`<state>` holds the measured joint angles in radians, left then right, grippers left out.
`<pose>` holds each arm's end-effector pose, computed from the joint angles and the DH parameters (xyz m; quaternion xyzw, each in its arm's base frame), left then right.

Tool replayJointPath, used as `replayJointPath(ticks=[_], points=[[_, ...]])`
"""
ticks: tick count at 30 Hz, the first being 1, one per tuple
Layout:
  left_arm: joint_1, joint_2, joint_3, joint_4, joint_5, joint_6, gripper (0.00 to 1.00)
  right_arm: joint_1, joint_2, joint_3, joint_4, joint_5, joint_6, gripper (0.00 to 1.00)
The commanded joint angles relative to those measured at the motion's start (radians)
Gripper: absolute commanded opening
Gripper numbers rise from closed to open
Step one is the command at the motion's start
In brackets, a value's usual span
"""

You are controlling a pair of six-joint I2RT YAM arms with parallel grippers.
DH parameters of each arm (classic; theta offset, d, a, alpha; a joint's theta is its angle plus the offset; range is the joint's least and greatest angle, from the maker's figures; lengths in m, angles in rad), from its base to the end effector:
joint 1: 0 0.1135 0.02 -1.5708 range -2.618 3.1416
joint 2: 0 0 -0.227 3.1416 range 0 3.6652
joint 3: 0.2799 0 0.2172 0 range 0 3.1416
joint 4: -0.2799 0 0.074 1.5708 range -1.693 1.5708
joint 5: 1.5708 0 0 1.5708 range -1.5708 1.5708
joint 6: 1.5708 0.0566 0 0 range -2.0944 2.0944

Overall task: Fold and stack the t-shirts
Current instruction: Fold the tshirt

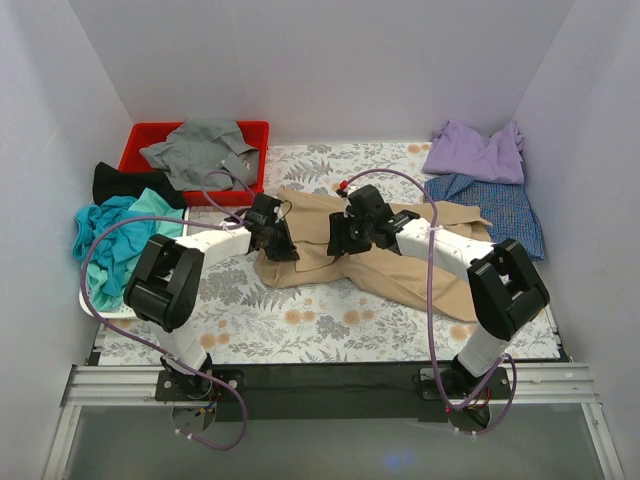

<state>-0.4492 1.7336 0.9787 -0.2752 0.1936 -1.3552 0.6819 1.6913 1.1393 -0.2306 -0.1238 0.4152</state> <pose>0.2805 -0.1473 0.1271 -0.3966 0.8737 -0.2663 0.0917 0.2664 0.2253 0.1887 -0.1461 0.9102 0.2486 0.2972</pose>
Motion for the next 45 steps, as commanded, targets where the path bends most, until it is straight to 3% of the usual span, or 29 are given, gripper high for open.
replayJointPath(ticks=[1, 5, 10, 23, 27, 29, 37, 45], points=[[-0.005, -0.066, 0.099, -0.039, 0.001, 0.036, 0.0, 0.001, -0.07, -0.018, 0.011, 0.055, -0.007, 0.56], [0.0, -0.071, 0.228, -0.107, -0.014, 0.064, 0.0, -0.001, -0.087, -0.027, -0.004, 0.093, -0.015, 0.56], [0.03, -0.052, 0.279, -0.125, -0.014, 0.067, 0.0, -0.001, -0.093, -0.029, -0.018, 0.108, -0.021, 0.56], [0.084, 0.214, 0.482, -0.137, -0.043, 0.027, 0.0, -0.001, -0.084, -0.006, -0.029, 0.072, -0.053, 0.56], [0.098, 0.257, 0.537, -0.168, -0.086, 0.027, 0.15, -0.002, -0.068, 0.007, -0.024, 0.076, -0.065, 0.57], [0.101, 0.27, 0.57, -0.186, -0.098, 0.033, 0.18, -0.001, -0.026, 0.022, -0.022, 0.038, -0.078, 0.57], [0.103, 0.185, 0.577, -0.2, -0.131, 0.059, 0.25, -0.001, 0.096, 0.094, 0.004, -0.045, -0.081, 0.56], [0.103, 0.124, 0.542, -0.199, -0.063, 0.064, 0.25, -0.002, 0.202, 0.163, 0.024, 0.016, -0.11, 0.56]])
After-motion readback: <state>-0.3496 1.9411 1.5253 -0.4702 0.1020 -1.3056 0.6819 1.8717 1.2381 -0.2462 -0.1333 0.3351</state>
